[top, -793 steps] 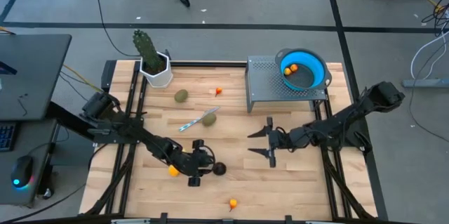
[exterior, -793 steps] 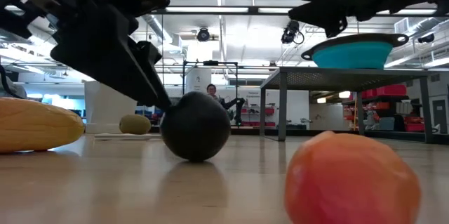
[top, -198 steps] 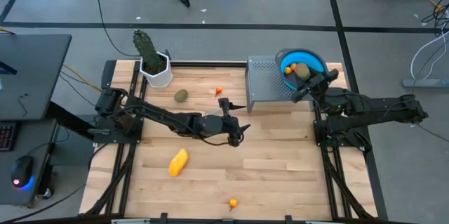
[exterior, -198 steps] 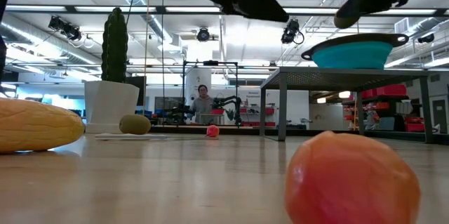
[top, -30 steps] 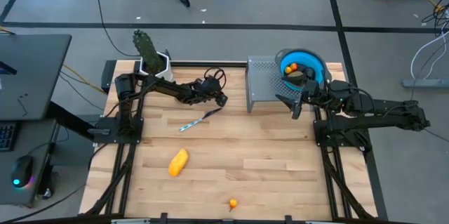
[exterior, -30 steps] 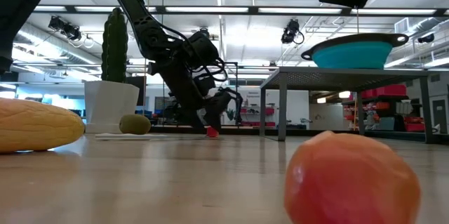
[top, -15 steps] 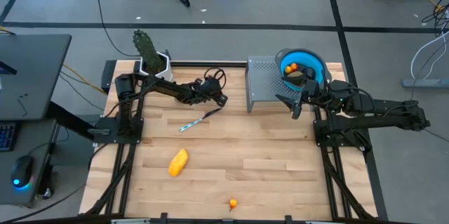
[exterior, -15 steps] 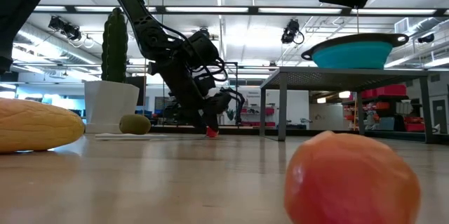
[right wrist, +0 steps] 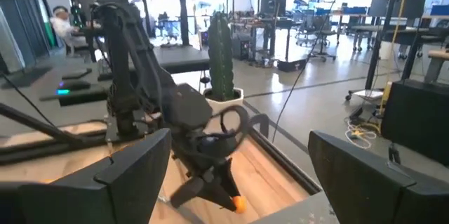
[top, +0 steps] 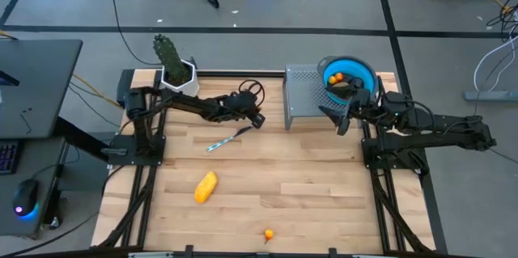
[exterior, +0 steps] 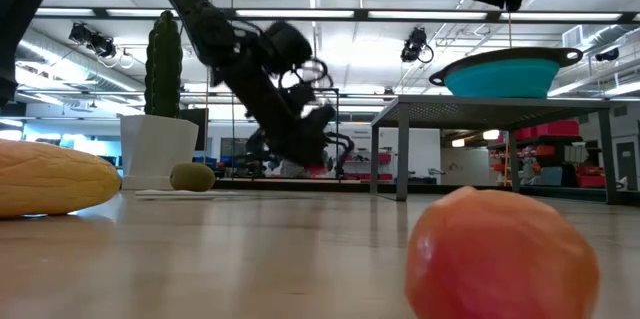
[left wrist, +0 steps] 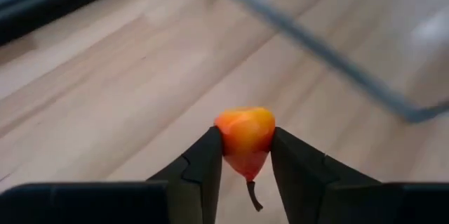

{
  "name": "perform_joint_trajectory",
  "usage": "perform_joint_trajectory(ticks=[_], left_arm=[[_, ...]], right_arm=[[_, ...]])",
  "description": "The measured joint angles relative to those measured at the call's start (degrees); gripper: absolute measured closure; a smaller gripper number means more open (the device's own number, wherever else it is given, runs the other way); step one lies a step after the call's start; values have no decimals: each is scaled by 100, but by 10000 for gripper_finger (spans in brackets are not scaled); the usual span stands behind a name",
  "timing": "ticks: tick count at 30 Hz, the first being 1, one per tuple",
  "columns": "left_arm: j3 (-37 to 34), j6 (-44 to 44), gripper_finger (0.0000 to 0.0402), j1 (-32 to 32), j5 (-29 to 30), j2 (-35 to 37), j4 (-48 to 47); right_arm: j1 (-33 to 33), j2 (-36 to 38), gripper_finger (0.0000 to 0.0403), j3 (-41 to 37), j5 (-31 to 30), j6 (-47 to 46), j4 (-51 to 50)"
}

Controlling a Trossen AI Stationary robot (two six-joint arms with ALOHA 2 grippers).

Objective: Pick & Place Fruit
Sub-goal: Put the pear into the blue strainer bowl on the shelf

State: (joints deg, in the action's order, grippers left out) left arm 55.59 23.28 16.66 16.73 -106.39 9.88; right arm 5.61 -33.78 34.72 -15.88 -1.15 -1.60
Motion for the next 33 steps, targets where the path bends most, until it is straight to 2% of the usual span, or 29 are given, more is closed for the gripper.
perform_joint_trajectory(ticks=[6, 9, 12, 15, 18, 22, 25, 29, 33], left_arm=[[2, -272, 282, -391, -128, 853, 91], [2, -676, 278, -700, -398, 1202, 330], [3, -1263, 279, -1064, -625, 1457, 726], [11, -2009, 281, -1473, -683, 1556, 1103], [9, -2698, 281, -1861, -458, 1554, 1481], [9, -3348, 277, -2256, 192, 1554, 1891], [9, -3558, 278, -2419, 518, 1552, 2205], [9, -3568, 279, -2484, 425, 1552, 2472], [42, -3512, 279, -2484, 297, 1552, 2417]], right_arm=[[-2, 2, 55, 0, 92, -188, 398], [0, -42, 55, 0, 616, -379, 310], [-2, -161, 55, 0, 1309, -152, 296], [-1, -231, 55, 0, 1418, 121, 322], [0, -269, 55, 0, 1410, 81, 403], [0, -269, 55, 0, 1504, 6, 397], [0, -305, 55, 0, 2217, 0, 406], [-16, -470, 55, 0, 3456, 72, 552], [-140, -773, 55, 2, 3740, 292, 614]])
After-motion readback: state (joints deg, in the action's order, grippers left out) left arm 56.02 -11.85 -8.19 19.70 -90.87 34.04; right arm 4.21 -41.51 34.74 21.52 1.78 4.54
